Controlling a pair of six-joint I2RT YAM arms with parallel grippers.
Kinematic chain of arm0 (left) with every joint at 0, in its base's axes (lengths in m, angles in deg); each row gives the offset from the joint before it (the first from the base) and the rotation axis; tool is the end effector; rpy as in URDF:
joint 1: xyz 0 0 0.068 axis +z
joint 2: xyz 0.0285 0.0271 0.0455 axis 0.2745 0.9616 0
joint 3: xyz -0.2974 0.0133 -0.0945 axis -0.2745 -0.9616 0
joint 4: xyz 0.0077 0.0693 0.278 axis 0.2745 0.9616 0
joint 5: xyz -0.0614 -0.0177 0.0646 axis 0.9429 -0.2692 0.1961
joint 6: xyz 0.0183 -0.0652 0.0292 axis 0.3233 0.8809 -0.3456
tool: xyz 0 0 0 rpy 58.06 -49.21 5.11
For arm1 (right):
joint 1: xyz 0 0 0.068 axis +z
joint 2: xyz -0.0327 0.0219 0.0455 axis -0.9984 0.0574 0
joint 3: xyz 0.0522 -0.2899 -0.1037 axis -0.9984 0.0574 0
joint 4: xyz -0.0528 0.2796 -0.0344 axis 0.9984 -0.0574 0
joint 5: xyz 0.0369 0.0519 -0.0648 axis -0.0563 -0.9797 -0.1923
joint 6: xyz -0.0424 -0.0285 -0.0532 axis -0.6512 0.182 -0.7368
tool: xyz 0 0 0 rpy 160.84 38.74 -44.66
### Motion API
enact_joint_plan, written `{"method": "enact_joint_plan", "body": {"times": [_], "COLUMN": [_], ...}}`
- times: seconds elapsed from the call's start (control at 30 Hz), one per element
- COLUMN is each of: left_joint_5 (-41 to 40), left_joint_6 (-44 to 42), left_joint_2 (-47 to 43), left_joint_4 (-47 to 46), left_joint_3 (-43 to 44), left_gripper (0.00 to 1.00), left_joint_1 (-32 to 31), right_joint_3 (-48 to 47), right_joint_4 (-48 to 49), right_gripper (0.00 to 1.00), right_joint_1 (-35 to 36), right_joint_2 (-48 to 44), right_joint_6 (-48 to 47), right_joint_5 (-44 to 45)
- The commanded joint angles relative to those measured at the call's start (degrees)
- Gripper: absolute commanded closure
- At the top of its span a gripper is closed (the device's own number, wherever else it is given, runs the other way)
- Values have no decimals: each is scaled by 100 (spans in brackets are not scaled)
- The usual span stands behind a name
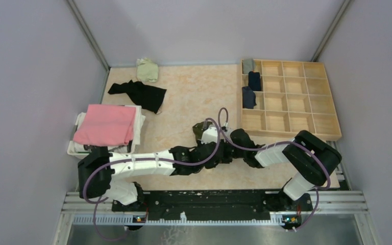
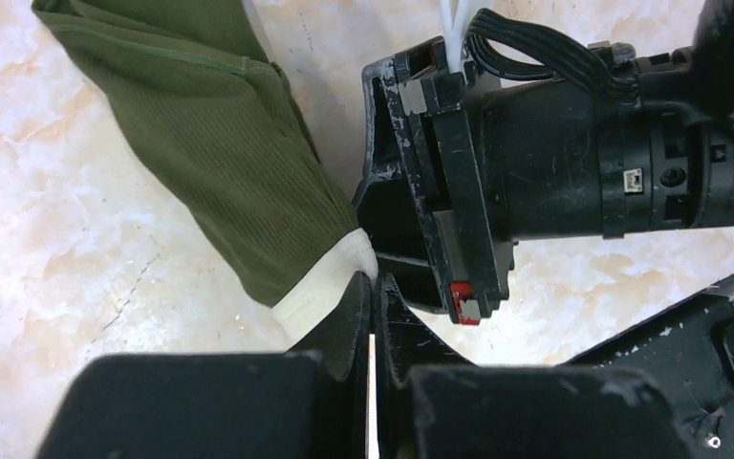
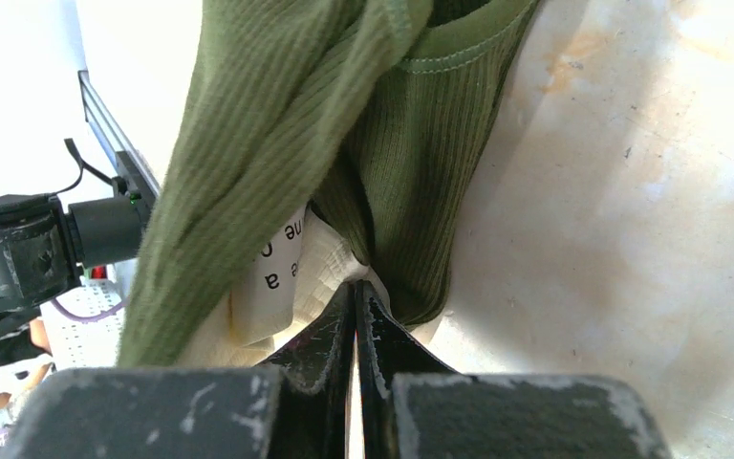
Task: Roll the underwear
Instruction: Roll the underwear to the center of the board.
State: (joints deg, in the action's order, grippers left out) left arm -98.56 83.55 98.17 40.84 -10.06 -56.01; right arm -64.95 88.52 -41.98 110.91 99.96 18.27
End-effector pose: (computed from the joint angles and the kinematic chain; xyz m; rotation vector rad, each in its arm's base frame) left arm 0.1280 -0.2960 0.2430 0.3736 2.2783 -0.4162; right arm 0.1945 0.2267 0.1182 -0.1692 2.4876 1.2600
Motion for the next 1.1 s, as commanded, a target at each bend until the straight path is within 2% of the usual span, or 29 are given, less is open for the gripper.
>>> {"method": "enact_joint_plan", "body": {"times": [0.0,0.2,0.47,0.7,0.8,1.07], "left_joint_5": [163,212,467,650,753,770], "left_joint_6": [-215,-105,-14,3,6,18], "left_joint_2": [314,607,647,597,638,715], "left_joint_4": [-732,-766,-1189,-1508,-1629,-1691], "left_joint_3": [-155,-383,-868,-1212,-1312,-1367], "left_gripper": [100,100,100,100,100,100], "left_joint_1": [-22,-26,-28,-26,-30,-25], "right_joint_3": [112,136,107,13,-52,-257], "right_joint_4": [317,346,-111,-1427,-1611,-1053], "right_gripper": [100,100,100,85,81,91], "right_joint_1": [71,71,70,70,56,61], "right_joint_2": [-100,-189,-754,-1766,-1982,-1412], "right_joint_6": [13,44,-48,-458,-519,-413], "right_joint_5": [88,85,233,959,1035,536]}}
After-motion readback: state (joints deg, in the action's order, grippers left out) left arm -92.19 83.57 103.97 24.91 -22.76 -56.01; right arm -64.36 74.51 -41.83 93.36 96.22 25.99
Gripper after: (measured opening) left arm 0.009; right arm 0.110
